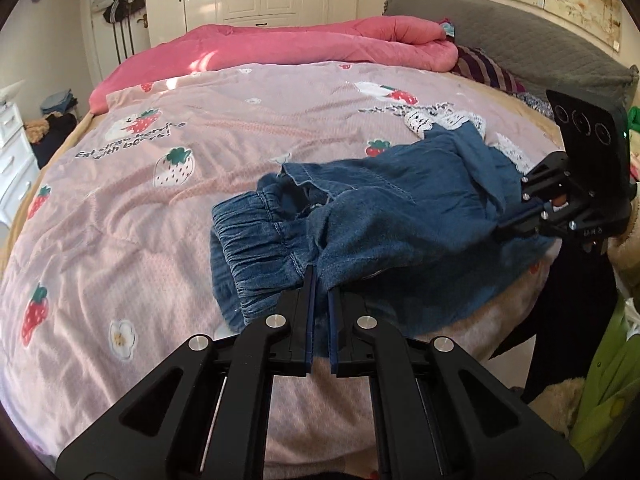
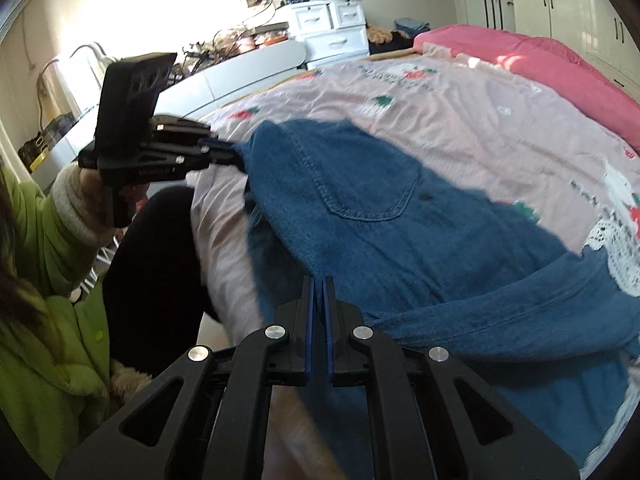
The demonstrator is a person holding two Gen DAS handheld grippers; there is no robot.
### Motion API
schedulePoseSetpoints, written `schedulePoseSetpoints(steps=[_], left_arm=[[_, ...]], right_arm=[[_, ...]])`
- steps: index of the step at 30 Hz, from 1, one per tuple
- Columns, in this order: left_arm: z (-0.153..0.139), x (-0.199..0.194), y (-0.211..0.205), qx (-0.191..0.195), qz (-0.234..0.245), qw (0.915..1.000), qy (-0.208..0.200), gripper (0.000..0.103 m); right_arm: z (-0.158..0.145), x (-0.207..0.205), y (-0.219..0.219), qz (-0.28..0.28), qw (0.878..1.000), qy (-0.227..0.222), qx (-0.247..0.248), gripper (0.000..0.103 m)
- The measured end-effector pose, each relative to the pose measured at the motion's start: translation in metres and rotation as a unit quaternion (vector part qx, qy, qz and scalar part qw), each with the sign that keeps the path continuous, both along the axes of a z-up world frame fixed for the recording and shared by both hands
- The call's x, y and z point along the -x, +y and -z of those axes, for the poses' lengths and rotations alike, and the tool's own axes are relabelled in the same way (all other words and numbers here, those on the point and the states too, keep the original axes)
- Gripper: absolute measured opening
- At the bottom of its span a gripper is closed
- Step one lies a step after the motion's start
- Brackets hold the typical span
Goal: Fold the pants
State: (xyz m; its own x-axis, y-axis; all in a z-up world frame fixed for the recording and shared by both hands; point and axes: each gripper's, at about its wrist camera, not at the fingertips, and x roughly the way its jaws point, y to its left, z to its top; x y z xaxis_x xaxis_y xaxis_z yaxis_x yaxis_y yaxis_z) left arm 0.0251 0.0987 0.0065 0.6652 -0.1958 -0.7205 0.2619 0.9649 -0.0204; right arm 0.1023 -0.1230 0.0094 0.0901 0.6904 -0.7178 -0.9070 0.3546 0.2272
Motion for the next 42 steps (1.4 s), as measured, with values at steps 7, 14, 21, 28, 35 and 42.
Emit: schedulePoseSetpoints(steps=[7,14,21,28,35,42], left_arm=[[0.007,0.005,0.000,-0.008,-0.003,0.9999,0.011,0.000],[0.017,0.006,0.003,-0.003,-0.005,0.9998,0.020,0.002],[0.014,0.010,0.007,0.008,-0.008,0.9997,0.021,0.006],[0.004,0.014,0.007,-0.005,-0.023,0.9997,0.001,0.009],[0.000,0.017,0.026,-0.010,-0.070,0.9975,0.001,0.061],[-0.035,0.017,0.023,0.032,-0.067,0.9965,-0.039,0.061]], right_arm=[[0.017,0.012,0.004,0.008,1.000,0.009,0.009,0.004],[0.032,0.017,0.010,0.021,0.999,0.010,0.032,0.007],[0.035,0.016,0.010,0.031,0.999,0.024,0.030,0.009],[0.029,0.020,0.013,0.025,0.999,0.025,0.016,0.026],[0.034,0.020,0.017,0.025,0.999,0.036,0.023,0.033],[0.032,0.025,0.021,0.017,0.999,0.030,0.033,0.043]])
